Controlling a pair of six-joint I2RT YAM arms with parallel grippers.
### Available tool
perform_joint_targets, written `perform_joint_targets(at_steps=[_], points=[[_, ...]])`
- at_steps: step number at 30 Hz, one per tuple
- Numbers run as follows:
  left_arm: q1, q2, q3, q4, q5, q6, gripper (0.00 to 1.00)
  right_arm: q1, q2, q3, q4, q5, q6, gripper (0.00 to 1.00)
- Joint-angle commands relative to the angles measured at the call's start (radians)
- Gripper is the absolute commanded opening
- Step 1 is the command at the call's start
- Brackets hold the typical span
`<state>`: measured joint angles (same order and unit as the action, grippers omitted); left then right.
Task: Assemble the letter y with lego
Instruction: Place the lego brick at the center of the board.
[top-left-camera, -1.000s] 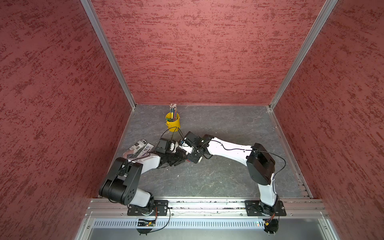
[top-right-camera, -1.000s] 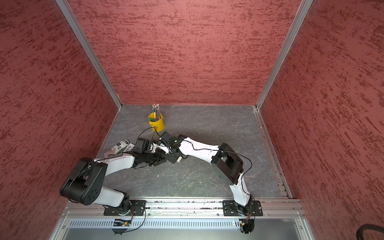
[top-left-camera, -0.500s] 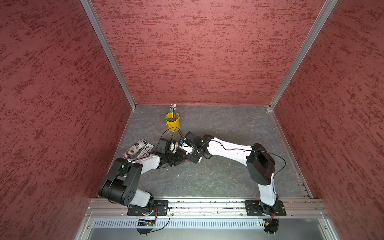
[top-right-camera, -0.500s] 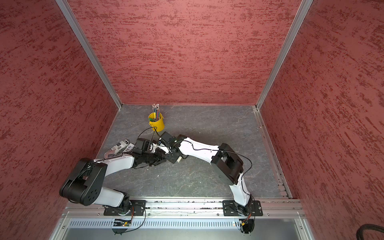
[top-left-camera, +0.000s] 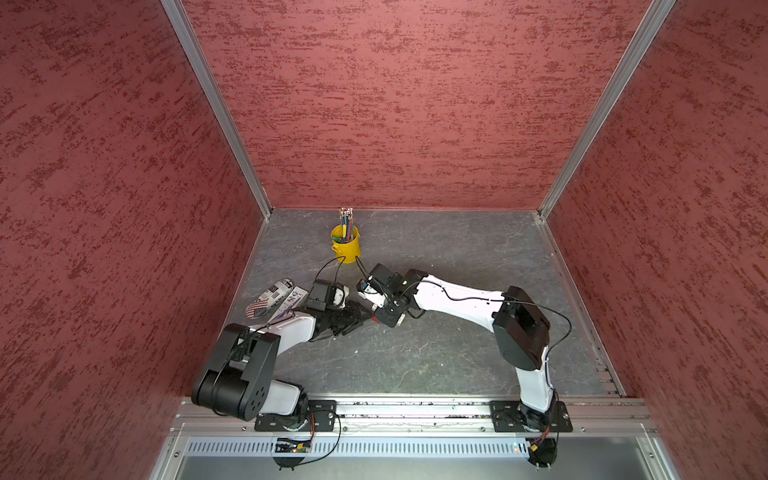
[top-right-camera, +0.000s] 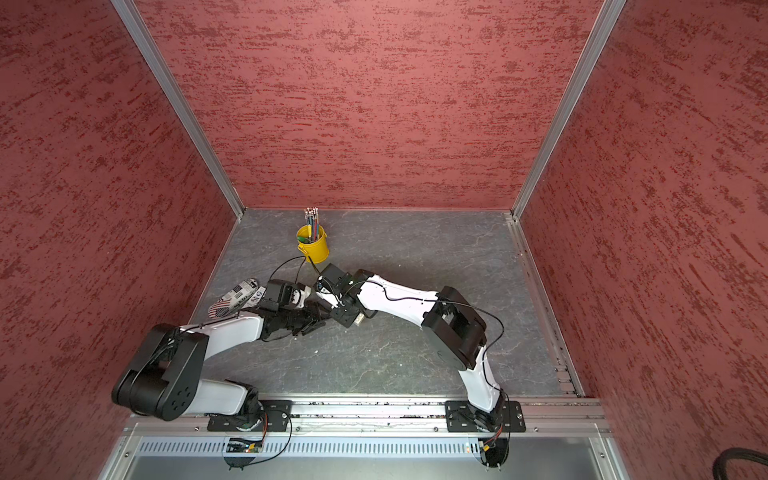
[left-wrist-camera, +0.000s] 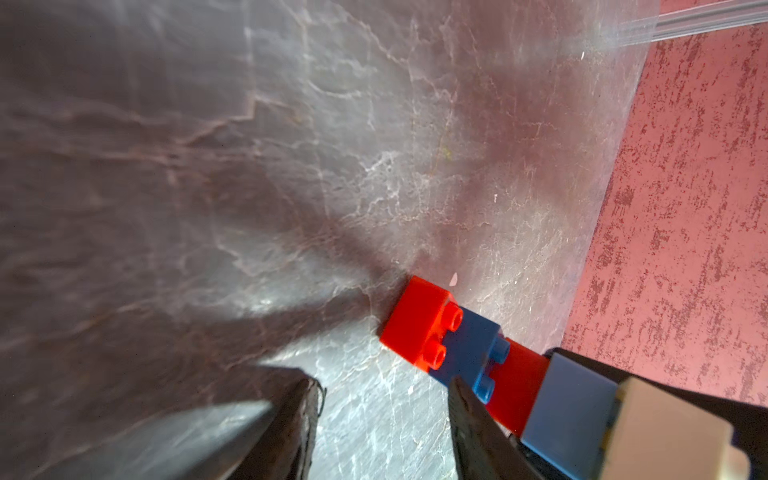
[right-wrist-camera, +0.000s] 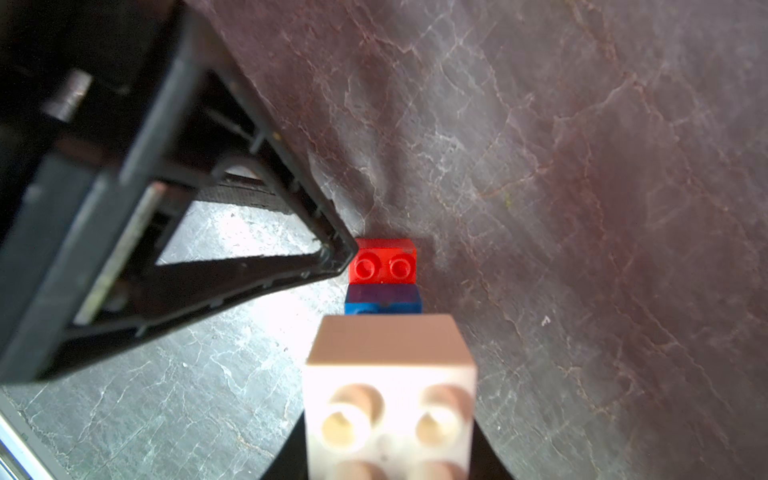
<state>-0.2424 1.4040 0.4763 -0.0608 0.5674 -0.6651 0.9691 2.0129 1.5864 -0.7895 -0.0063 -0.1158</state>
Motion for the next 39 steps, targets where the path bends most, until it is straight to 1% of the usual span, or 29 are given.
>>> perform_joint_targets(at_steps=[1, 7, 12, 18, 24, 29, 36, 39], points=[[0.014, -0.009, -0.031, -0.102, -0.084, 0.004, 0.53, 0.007, 0.031, 0.003, -0.015, 0.029, 0.009, 0.32], [0.023, -0.041, -0.041, -0.114, -0.085, -0.001, 0.54, 0.006, 0.03, 0.009, -0.008, 0.04, 0.017, 0.32], [0.03, -0.054, -0.044, -0.128, -0.089, 0.0, 0.54, 0.004, 0.005, 0.009, 0.015, 0.019, 0.03, 0.33], [0.037, -0.071, -0.036, -0.147, -0.086, -0.003, 0.55, -0.024, -0.052, -0.021, 0.069, -0.042, 0.065, 0.33], [0.044, -0.093, -0.014, -0.185, -0.086, 0.005, 0.55, -0.058, -0.126, -0.091, 0.14, -0.109, 0.093, 0.33], [0.051, -0.112, 0.006, -0.213, -0.084, 0.007, 0.55, -0.106, -0.195, -0.175, 0.222, -0.193, 0.127, 0.33], [0.054, -0.119, 0.035, -0.244, -0.081, 0.01, 0.55, -0.202, -0.275, -0.334, 0.376, -0.378, 0.187, 0.33], [0.054, -0.118, 0.041, -0.25, -0.081, 0.01, 0.55, -0.243, -0.302, -0.403, 0.457, -0.479, 0.219, 0.33]])
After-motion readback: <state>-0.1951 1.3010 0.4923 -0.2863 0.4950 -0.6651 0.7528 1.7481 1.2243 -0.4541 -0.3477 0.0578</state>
